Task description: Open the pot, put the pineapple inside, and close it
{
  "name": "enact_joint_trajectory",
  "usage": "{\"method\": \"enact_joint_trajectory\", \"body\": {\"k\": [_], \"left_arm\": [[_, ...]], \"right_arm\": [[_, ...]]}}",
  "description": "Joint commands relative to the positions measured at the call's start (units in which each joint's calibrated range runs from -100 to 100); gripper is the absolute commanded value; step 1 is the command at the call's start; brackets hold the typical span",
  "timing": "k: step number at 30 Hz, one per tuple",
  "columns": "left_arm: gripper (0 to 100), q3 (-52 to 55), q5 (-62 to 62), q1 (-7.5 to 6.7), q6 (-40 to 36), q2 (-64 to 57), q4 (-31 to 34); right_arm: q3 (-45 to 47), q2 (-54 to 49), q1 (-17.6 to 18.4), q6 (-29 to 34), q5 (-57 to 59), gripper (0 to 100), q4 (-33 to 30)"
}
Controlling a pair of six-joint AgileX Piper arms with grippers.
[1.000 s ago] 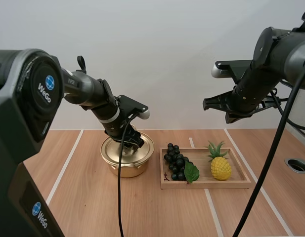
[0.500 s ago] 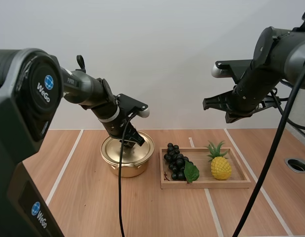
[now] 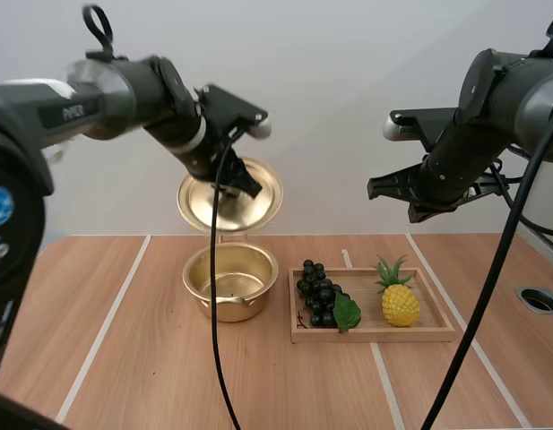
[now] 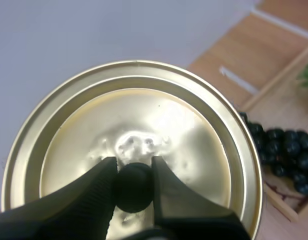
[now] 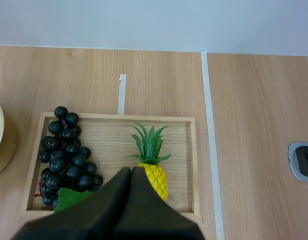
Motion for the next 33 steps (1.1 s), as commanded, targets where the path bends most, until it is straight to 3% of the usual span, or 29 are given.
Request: {"method": "enact_joint_trajectory", "body": {"k": [1,5,8,14,25,26,27,31,32,33], "left_arm": [[0,-6.0,0.7,-0.16,-3.2,-6.1,-0.4],[0,-15.8,6.0,0.17,-4.9,-12.6,-0.4],[0,-23.0,12.9,1.08,-4.9,-15.9,-0.3],[0,-35.9,14.6,2.85,-4.9,-20.4,0.3],[0,-44.9,18.9,2.85,-4.9,-24.4,0.3],[0,-44.9,19.8,2.85,-4.9,-24.4,0.3],[0,-44.9,20.6,2.85,-4.9,-24.6,0.3],[0,-44.9,22.8,2.85,-4.9,-24.7,0.3],[0,-44.9,23.1,2.85,-4.9,-24.8,0.3],[0,-44.9,23.3,2.85,-4.9,-24.8,0.3]], "right_arm": [[0.1,-0.4,-0.2,0.1,-4.6,0,0.0],[0.1,0.9,-0.2,-2.2,-7.5,0,0.1],[0.1,4.1,-0.2,-3.0,-7.7,0,0.1],[0.1,11.1,-0.2,-3.0,-7.2,0,0.1],[0.1,17.4,-0.2,-3.4,-4.2,0,0.2],[0.1,17.4,-0.2,-3.9,-4.5,4,0.5],[0.1,17.4,-0.2,-4.1,-4.5,15,0.6],[0.1,17.4,-0.2,-4.1,-4.3,92,1.4],[0.1,17.4,-0.2,-4.1,-4.3,100,1.9],[0.1,17.4,-0.2,-4.1,-4.3,100,2.2]]}}
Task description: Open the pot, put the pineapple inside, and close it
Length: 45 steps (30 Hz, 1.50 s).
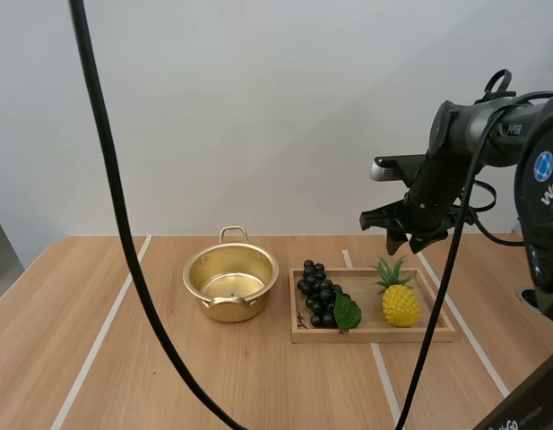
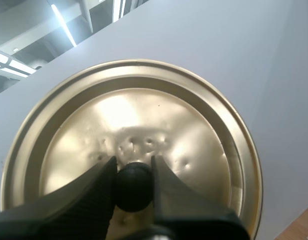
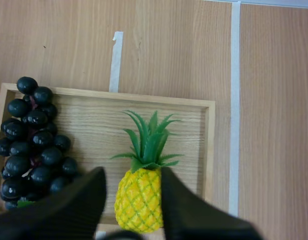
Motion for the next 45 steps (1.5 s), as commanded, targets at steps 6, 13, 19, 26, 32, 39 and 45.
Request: {"method": "enact_joint_trajectory", "body": {"k": [6,13,19,26,32,39,45], "left_arm": [[0,-0.2,0.3,0.12,0.1,-0.5,0.0],[0,-0.2,0.3,0.12,0.3,-0.5,0.0],[0,-0.2,0.3,0.12,0.3,-0.4,0.0],[0,-0.2,1.6,0.12,0.3,-0.4,0.0],[0,-0.2,1.7,0.12,0.3,-0.4,0.0],[0,-0.2,2.1,0.12,0.3,-0.4,0.0],[0,-0.2,2.1,0.12,0.3,-0.4,0.0]], "right_arm": [[1.0,-0.2,-0.2,-0.5,0.6,100,1.1],[7.7,-0.2,-0.2,-0.5,-0.3,100,-0.6],[11.9,-0.2,-0.2,-0.5,-4.0,100,-1.1],[16.1,-0.2,-0.2,-0.5,-11.4,100,-1.8],[17.4,-0.1,-0.2,-0.5,-14.8,100,-1.9],[17.6,3.0,-0.2,-0.5,-16.6,100,-2.0],[17.6,6.8,-0.2,-0.5,-19.1,100,-2.3]]}}
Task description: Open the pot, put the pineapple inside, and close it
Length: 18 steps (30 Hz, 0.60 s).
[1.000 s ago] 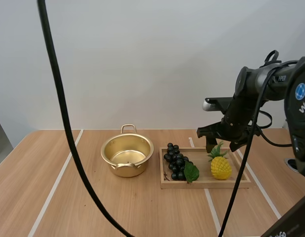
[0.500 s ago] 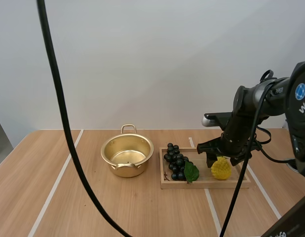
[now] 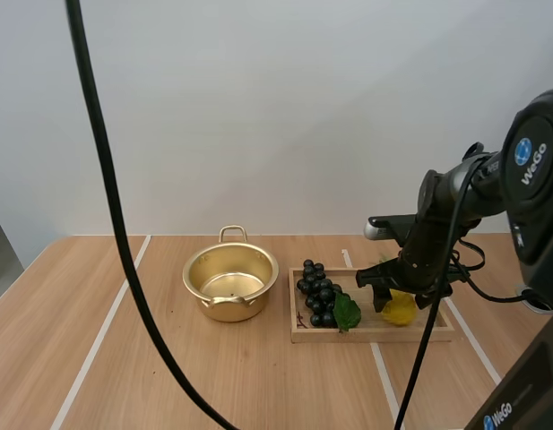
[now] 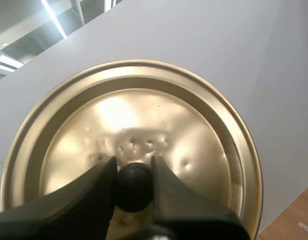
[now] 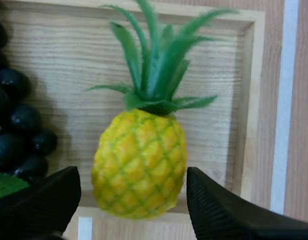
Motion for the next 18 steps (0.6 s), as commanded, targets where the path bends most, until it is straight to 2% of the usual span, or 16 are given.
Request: {"method": "enact_joint_trajectory", "body": {"k": [1,18], "left_arm": [[0,-0.2,-0.9,0.12,-0.3,-0.4,0.0],[0,-0.2,-0.5,0.12,-0.3,-0.4,0.0]], "right_arm": [[0.2,1.5,-0.2,-0.3,-1.3,100,-0.9],[0.2,6.2,-0.2,-0.3,-12.0,100,-2.1]]}}
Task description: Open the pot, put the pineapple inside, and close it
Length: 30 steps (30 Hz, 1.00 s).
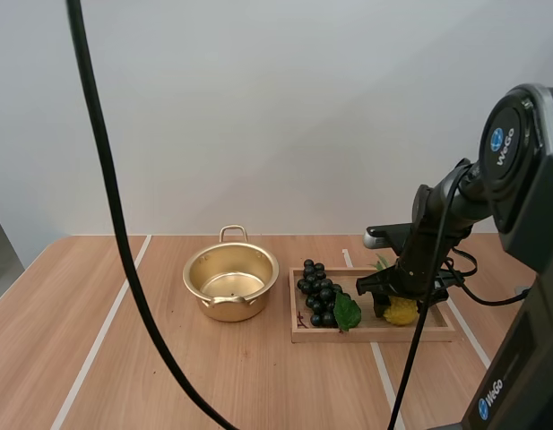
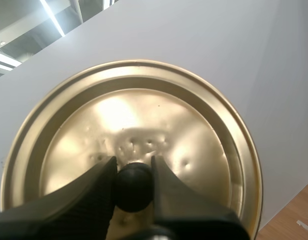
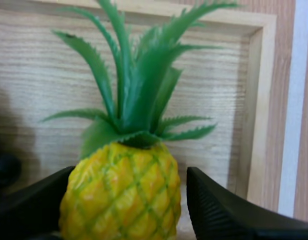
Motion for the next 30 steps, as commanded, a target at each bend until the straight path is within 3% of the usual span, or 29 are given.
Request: {"method": "enact_joint_trajectory", "body": {"k": [1,9,10,12,14,15,23,30], "left_arm": [[0,-0.2,-1.2,0.12,-0.4,-0.4,0.0],[0,-0.2,-1.2,0.12,-0.4,-0.4,0.0],[0,-0.2,-1.2,0.12,-0.4,-0.4,0.0],[0,-0.2,-1.2,0.12,-0.4,-0.4,0.0],[0,-0.2,-1.2,0.12,-0.4,-0.4,0.0],[0,-0.2,-1.2,0.12,-0.4,-0.4,0.0],[0,-0.2,-1.2,0.12,-0.4,-0.4,0.0],[0,-0.2,-1.2,0.12,-0.4,-0.4,0.0]], "right_arm": [[0.2,0.3,-0.2,-0.3,-1.8,100,-0.3],[0.2,0.3,-0.2,-0.3,-1.8,100,-0.3],[0.2,0.3,-0.2,-0.3,-1.8,91,-0.3],[0.2,0.3,-0.2,-0.3,-1.5,54,-0.3],[0.2,0.3,-0.2,-0.3,-1.4,5,-1.1],[0.2,0.3,-0.2,-0.3,-1.4,0,-1.8],[-3.2,-2.1,-0.2,-0.1,0.6,0,-2.2],[-16.6,-9.8,-0.2,-0.2,11.2,0,0.0]]}}
